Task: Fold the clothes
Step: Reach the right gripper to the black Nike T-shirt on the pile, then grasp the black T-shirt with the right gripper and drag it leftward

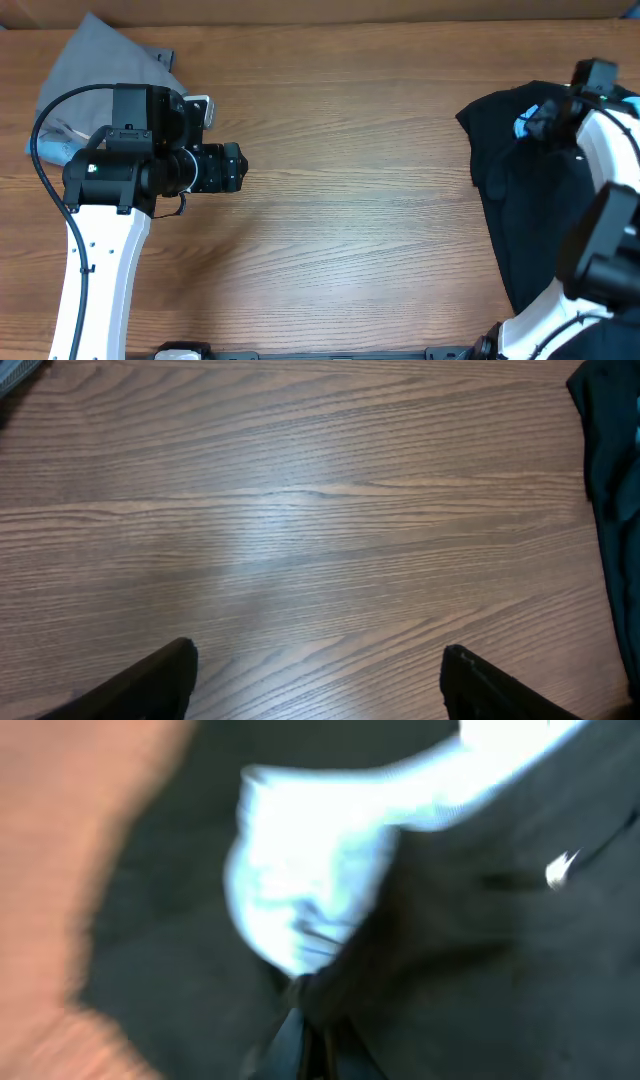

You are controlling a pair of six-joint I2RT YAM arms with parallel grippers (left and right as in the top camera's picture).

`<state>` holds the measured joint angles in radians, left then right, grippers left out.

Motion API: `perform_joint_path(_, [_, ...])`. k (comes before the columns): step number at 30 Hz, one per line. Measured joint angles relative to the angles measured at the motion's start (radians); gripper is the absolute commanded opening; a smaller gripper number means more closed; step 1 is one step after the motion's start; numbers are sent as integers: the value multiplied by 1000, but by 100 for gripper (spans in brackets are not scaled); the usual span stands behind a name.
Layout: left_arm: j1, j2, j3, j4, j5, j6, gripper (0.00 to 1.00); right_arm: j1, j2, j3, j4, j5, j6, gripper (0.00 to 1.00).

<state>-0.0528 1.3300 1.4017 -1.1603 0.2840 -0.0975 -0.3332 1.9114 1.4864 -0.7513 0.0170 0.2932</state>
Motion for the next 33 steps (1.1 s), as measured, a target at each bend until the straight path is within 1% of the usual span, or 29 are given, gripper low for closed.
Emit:
perform_joint_path(6, [0, 0, 0, -6, 0, 0, 79, 9, -210, 21, 18, -180, -121, 4])
perform_joint_path(11, [0, -11, 29, -31, 0, 0, 79, 80, -372, 21, 17, -330, -178, 4])
perform_joint_path(14, [8, -35, 89, -54, -4, 0, 83, 186, -470, 21, 13, -414, -193, 4])
perform_joint_path(16, [18, -58, 147, -70, -15, 0, 86, 282, -525, 23, 2, -451, -198, 4])
perform_joint_path(17, [23, -71, 182, -80, -24, 0, 88, 364, -555, 26, -10, -470, -200, 4])
perform_joint_path(18, [29, -84, 220, -92, -37, 0, 91, 412, -568, 28, -17, -480, -201, 4])
perform_joint_path(19, [32, -94, 256, -107, -51, 0, 92, 494, -582, 32, -31, -492, -202, 20])
perform_joint_path(20, [34, -103, 287, -114, -65, 0, 94, 549, -586, 32, -38, -498, -200, 61])
perform_joint_path(21, [34, -116, 325, -126, -87, 0, 95, 632, -586, 34, -51, -505, -206, 73])
perform_joint_path(22, [35, -128, 352, -138, -106, 0, 96, 691, -582, 34, -59, -504, -203, 79])
perform_joint_path(24, [35, -144, 389, -161, -139, 0, 100, 795, -573, 34, -73, -455, -200, 84])
perform_joint_path(26, [35, -158, 419, -172, -174, 0, 100, 852, -569, 34, -70, -384, -182, 85])
perform_joint_path(30, [35, -167, 425, -185, -191, 4, 99, 813, -575, 34, -53, -258, -137, 85])
perform_joint_path(33, [33, -146, 425, -188, -156, 33, 97, 747, -591, 36, -45, -203, -110, 85])
